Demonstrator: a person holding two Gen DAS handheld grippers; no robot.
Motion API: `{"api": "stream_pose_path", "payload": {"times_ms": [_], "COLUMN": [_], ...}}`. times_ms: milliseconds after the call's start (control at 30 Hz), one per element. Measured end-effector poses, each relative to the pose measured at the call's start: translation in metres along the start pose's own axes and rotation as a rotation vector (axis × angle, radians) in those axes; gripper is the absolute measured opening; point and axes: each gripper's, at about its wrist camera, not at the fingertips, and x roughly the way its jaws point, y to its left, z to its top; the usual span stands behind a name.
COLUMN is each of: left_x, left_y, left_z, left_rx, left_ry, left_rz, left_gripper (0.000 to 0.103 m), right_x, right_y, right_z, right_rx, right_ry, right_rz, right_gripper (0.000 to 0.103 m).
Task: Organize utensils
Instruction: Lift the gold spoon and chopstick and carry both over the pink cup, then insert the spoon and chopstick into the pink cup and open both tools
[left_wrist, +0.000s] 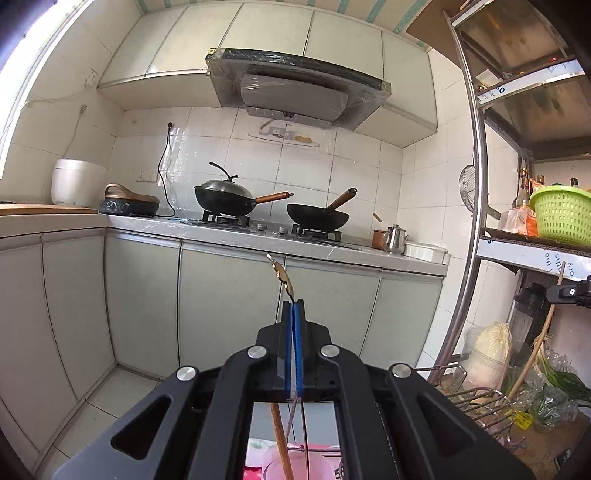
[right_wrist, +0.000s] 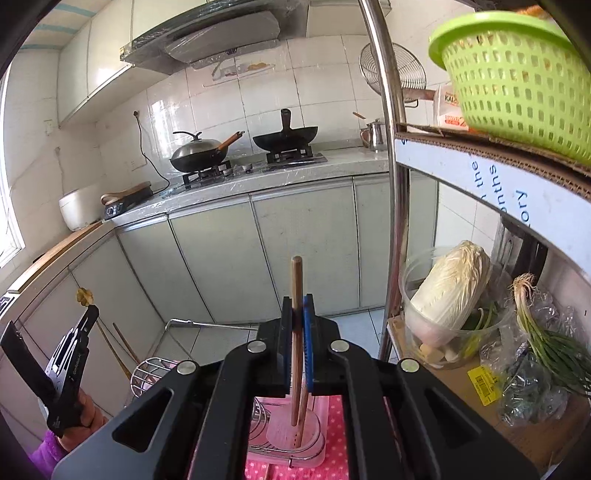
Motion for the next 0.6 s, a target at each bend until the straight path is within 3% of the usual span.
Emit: {"api": "stream_pose_path", "payload": {"times_ms": [200,600], "left_x": [-0.002,0.016], "left_y": [-0.003,0.028], "left_z": [-0.039,-0.082], "left_rx": [0.044,-0.069], "left_ry": [0.004,0.272], "left_rz": [0.022,-0.031], "left_gripper": [0.001,0.001], "right_x": [0.023,0.059], "right_y": [-0.006,-0.011], "right_z": [-0.025,-0.061], "right_rx": [0.034,0.051], "right_ry": [0.085,0.196], "right_rz": [0.022,0.025], "right_gripper": [0.006,0.006]}}
